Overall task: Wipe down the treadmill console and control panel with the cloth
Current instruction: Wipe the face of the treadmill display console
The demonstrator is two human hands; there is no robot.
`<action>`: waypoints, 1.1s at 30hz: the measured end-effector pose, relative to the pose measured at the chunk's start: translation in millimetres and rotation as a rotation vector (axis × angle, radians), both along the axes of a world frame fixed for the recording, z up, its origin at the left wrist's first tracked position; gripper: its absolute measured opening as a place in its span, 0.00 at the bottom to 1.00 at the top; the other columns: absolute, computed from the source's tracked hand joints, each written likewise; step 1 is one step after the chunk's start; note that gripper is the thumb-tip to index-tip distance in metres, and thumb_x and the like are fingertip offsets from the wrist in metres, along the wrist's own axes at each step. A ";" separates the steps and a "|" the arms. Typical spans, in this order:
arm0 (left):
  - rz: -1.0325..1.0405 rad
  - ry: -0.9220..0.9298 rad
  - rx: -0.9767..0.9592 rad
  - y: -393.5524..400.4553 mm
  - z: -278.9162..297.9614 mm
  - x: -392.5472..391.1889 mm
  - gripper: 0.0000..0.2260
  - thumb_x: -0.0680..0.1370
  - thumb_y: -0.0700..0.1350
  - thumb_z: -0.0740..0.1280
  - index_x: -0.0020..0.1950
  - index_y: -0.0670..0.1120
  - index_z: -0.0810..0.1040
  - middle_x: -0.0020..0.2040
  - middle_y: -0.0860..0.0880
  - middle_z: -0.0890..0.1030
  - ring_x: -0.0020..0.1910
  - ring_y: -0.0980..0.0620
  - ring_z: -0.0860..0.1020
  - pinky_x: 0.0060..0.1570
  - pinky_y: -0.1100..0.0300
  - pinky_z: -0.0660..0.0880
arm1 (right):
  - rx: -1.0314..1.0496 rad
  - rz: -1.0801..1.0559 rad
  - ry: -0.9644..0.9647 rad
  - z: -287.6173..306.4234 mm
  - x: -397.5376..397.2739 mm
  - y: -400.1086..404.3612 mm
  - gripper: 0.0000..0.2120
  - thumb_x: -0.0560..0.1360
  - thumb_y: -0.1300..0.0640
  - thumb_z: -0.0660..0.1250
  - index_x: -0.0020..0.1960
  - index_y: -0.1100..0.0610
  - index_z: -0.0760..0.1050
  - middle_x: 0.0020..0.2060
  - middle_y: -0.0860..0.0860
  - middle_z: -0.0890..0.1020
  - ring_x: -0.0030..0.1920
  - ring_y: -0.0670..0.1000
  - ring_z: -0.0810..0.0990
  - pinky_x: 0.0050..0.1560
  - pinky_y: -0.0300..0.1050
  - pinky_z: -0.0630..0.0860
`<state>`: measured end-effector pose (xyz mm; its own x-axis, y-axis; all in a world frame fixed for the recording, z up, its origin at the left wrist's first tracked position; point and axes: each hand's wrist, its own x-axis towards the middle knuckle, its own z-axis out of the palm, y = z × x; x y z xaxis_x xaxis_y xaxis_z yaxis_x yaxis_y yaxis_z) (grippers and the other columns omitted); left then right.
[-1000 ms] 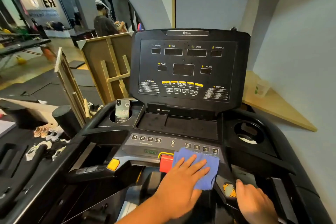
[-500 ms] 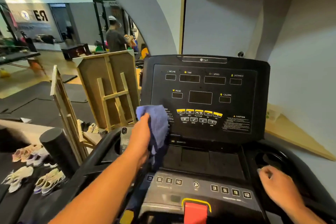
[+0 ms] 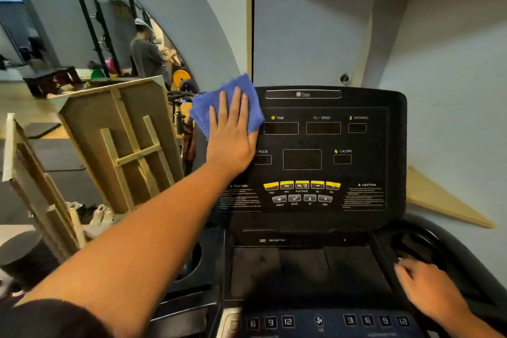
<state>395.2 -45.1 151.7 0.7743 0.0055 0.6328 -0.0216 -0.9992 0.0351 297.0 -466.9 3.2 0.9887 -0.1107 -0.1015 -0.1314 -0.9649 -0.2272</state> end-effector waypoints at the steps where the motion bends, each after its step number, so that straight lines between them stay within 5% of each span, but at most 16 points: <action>1: -0.040 -0.014 0.046 -3.2 -12.7 -6.1 0.32 0.84 0.56 0.53 0.84 0.44 0.47 0.84 0.46 0.46 0.82 0.40 0.43 0.79 0.39 0.43 | 0.010 -0.003 -0.001 0.9 -1.3 1.1 0.13 0.78 0.47 0.59 0.45 0.47 0.81 0.48 0.51 0.86 0.52 0.56 0.83 0.47 0.50 0.76; 8: -0.193 0.026 0.256 14.7 -49.8 -31.5 0.30 0.84 0.56 0.52 0.84 0.46 0.50 0.84 0.49 0.48 0.83 0.45 0.44 0.79 0.39 0.49 | 0.068 -0.016 0.046 11.9 -3.6 3.5 0.13 0.78 0.45 0.57 0.44 0.44 0.79 0.53 0.49 0.82 0.53 0.55 0.80 0.49 0.49 0.73; 14: 0.040 -0.078 -0.065 3.0 13.9 12.5 0.30 0.84 0.54 0.52 0.84 0.46 0.48 0.84 0.48 0.46 0.83 0.43 0.44 0.80 0.41 0.43 | 0.085 0.015 0.107 24.7 1.4 7.9 0.15 0.81 0.47 0.53 0.56 0.40 0.78 0.67 0.47 0.75 0.65 0.53 0.74 0.67 0.46 0.67; 20: -0.164 0.042 0.203 -7.8 -65.3 -40.1 0.30 0.84 0.54 0.54 0.84 0.46 0.50 0.84 0.48 0.49 0.83 0.43 0.44 0.78 0.37 0.49 | 0.086 0.016 -0.001 15.7 -1.8 4.7 0.12 0.79 0.47 0.57 0.46 0.42 0.79 0.50 0.47 0.81 0.53 0.52 0.79 0.47 0.43 0.69; 24: -0.259 0.112 0.299 4.7 -89.1 -62.2 0.30 0.84 0.55 0.51 0.84 0.47 0.51 0.84 0.49 0.51 0.83 0.43 0.46 0.79 0.37 0.49 | 0.099 0.031 -0.022 15.1 -2.2 3.8 0.11 0.78 0.47 0.58 0.43 0.43 0.78 0.53 0.47 0.81 0.55 0.51 0.79 0.53 0.45 0.73; 29: 0.091 -0.035 -0.130 4.8 -7.6 -10.1 0.30 0.83 0.57 0.46 0.84 0.48 0.49 0.84 0.49 0.49 0.83 0.45 0.44 0.80 0.40 0.42 | 0.146 0.094 -0.097 14.5 -4.8 2.3 0.14 0.80 0.47 0.55 0.56 0.40 0.79 0.65 0.41 0.77 0.67 0.42 0.72 0.68 0.39 0.64; 33: 0.174 -0.087 -0.217 -26.3 4.8 9.8 0.31 0.83 0.56 0.48 0.84 0.45 0.47 0.84 0.45 0.46 0.82 0.41 0.42 0.79 0.41 0.39 | 0.087 0.053 -0.132 12.9 -2.0 5.1 0.11 0.78 0.47 0.58 0.47 0.38 0.80 0.63 0.40 0.78 0.64 0.42 0.75 0.64 0.36 0.68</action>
<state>404.9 -71.4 156.5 0.6929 0.2762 0.6660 0.1372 -0.9574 0.2543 294.9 -461.8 16.1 0.9983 -0.0544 0.0226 -0.0442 -0.9458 -0.3218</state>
